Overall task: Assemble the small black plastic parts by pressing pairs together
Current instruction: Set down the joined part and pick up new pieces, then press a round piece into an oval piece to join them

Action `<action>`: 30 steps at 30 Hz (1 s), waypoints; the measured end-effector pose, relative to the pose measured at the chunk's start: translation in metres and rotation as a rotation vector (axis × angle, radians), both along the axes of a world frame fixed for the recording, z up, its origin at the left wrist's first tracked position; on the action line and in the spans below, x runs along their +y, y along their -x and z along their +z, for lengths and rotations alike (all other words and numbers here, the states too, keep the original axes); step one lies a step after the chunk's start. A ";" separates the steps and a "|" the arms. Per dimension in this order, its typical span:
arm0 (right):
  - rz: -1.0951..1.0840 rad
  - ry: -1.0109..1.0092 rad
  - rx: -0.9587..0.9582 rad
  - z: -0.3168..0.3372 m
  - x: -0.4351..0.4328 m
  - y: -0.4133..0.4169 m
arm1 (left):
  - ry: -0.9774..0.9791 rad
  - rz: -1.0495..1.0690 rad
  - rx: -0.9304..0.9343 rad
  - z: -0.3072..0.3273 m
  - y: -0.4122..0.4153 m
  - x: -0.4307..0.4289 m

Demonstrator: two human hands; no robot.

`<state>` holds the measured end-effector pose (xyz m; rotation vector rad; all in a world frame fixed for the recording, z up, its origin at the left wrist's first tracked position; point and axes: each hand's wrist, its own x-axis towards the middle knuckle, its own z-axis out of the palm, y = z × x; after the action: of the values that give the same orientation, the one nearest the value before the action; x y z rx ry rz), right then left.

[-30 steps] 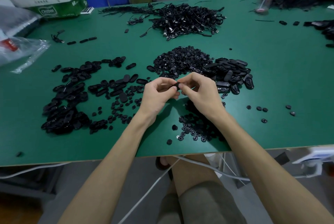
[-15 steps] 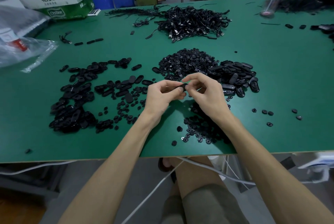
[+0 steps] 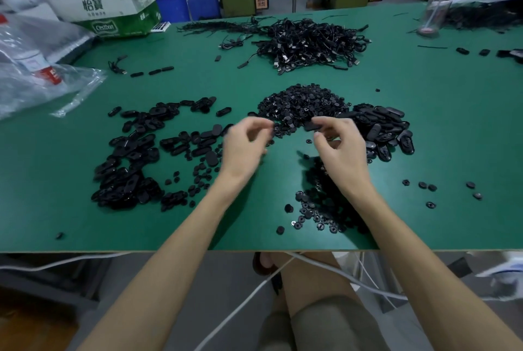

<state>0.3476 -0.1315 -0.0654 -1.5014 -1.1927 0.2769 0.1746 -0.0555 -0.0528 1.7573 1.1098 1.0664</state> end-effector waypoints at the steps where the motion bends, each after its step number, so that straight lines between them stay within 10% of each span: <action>1: -0.062 0.000 0.037 -0.001 0.001 -0.002 | -0.054 0.087 0.109 0.006 0.012 0.009; 7: -0.258 0.066 0.205 -0.007 0.005 -0.012 | -0.110 0.456 1.056 0.032 0.102 0.061; 12: -0.216 0.135 0.164 -0.008 0.006 -0.011 | 0.112 0.439 1.373 0.028 0.131 0.064; 23: 0.003 0.356 -0.344 -0.014 0.009 -0.004 | -0.083 0.477 1.334 0.027 0.124 0.053; 30: 0.036 0.383 -0.348 -0.017 0.012 -0.004 | -0.047 0.145 0.550 0.030 0.064 0.033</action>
<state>0.3512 -0.1192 -0.0823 -1.9178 -1.5036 0.2866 0.1109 -0.0227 -0.0224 2.0998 1.5709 0.7035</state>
